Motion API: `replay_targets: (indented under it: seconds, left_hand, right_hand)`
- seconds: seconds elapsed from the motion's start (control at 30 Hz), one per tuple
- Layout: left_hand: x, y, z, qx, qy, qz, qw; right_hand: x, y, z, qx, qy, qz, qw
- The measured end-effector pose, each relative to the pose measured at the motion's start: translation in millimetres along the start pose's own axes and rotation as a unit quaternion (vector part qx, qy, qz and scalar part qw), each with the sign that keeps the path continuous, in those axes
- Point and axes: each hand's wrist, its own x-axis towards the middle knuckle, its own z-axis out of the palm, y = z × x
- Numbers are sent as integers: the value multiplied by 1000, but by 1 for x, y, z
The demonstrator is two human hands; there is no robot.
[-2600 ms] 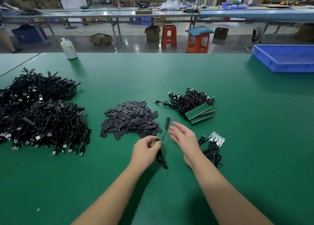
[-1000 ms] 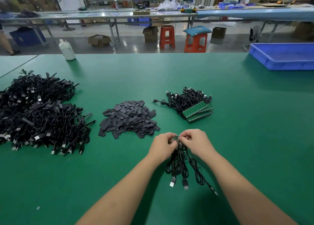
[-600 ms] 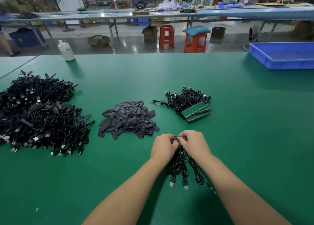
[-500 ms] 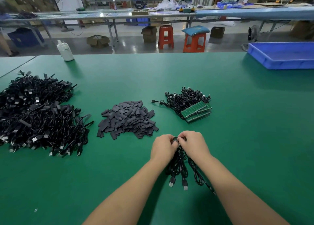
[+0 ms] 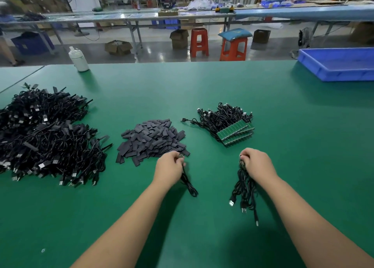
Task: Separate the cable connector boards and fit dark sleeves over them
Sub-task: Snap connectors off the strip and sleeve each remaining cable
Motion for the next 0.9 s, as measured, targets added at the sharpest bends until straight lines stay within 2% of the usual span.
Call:
replay_targets:
  seconds: [0.1,0.2,0.23,0.3,0.37,0.47,0.5,0.67,0.9]
  left_hand:
    - [0,-9,-16,-89,-72,9,993]
    - [-4,-12,-18,-169,-120,31,978]
    - [-6,-11,-17,-196,-127,32,972]
    - [-8,-8,-12,-245,-138,30,959]
    - [-9,-5,-8,-291,-147,25,945]
    - [-9,-6,-8,-319,-129,27,939]
    - [-9,-7,-9,-315,-119,24,941]
    - [-7,-13,-12,-326,-109,-53,937]
    - [-7,-17,-10,-257,-117,-61,957]
  right_hand:
    - [1,-1,-3,-14,20,-9,1000]
    - [-8,-25,2,13,84,-91,992]
    - [-12,-38,5,59,66,-102,991]
    - [-22,-65,16,184,-55,-70,979]
    - [-35,-89,31,267,-180,-32,946]
    - [-52,-105,53,412,-270,24,870]
    - [-56,-107,58,444,-275,33,852]
    - [-58,-107,72,486,-249,46,836]
    - [-55,-99,77,452,-303,45,838]
